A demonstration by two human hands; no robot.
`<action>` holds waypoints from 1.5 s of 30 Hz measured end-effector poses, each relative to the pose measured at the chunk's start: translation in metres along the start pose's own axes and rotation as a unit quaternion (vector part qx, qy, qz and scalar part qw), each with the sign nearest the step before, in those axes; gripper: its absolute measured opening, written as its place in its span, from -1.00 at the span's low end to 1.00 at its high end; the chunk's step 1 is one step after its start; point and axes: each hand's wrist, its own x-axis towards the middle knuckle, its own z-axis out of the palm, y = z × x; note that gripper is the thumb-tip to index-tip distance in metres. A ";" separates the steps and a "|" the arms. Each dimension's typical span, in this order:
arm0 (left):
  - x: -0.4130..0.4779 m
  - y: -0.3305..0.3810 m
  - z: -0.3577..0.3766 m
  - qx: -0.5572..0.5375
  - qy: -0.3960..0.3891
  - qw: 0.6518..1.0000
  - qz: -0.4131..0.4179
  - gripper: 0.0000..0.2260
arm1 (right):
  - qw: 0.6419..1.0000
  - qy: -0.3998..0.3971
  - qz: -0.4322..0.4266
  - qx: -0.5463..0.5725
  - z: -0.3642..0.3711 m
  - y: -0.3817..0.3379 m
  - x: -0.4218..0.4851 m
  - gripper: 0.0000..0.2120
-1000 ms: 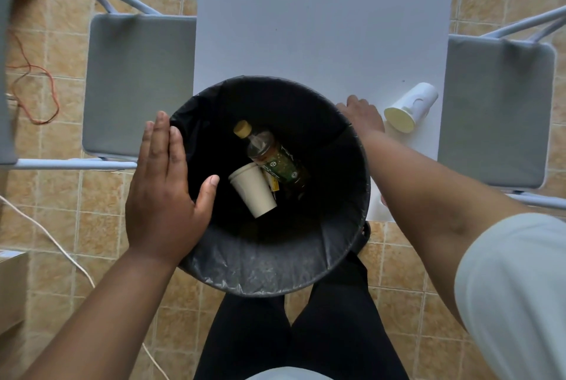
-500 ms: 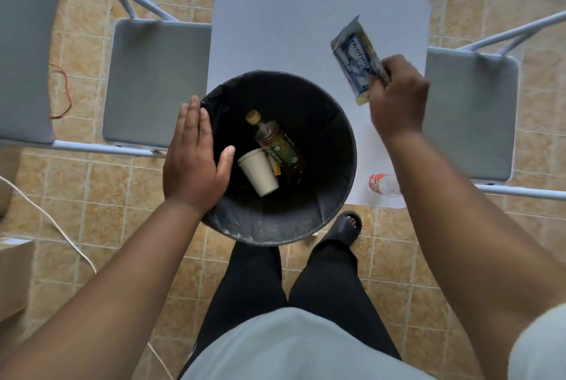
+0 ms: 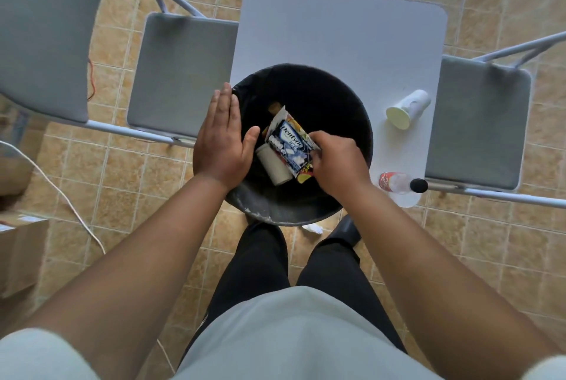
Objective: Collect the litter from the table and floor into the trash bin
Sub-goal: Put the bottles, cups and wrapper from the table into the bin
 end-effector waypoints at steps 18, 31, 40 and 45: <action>0.001 -0.002 0.004 0.006 -0.009 1.000 0.000 -0.37 | 0.977 0.179 -0.112 -0.014 -0.025 0.023 -0.027 -0.76; 0.000 0.003 0.001 0.015 -0.012 1.000 -0.010 -0.36 | 0.968 0.061 0.187 -0.153 -0.027 0.155 -0.062 -0.62; 0.000 -0.001 0.004 0.019 -0.008 1.000 -0.008 -0.37 | 0.969 0.053 0.205 -0.130 -0.017 0.167 -0.063 -0.76; 0.000 -0.002 0.005 0.015 -0.006 1.000 -0.005 -0.36 | 0.970 0.176 0.146 -0.088 -0.044 0.143 -0.054 -0.71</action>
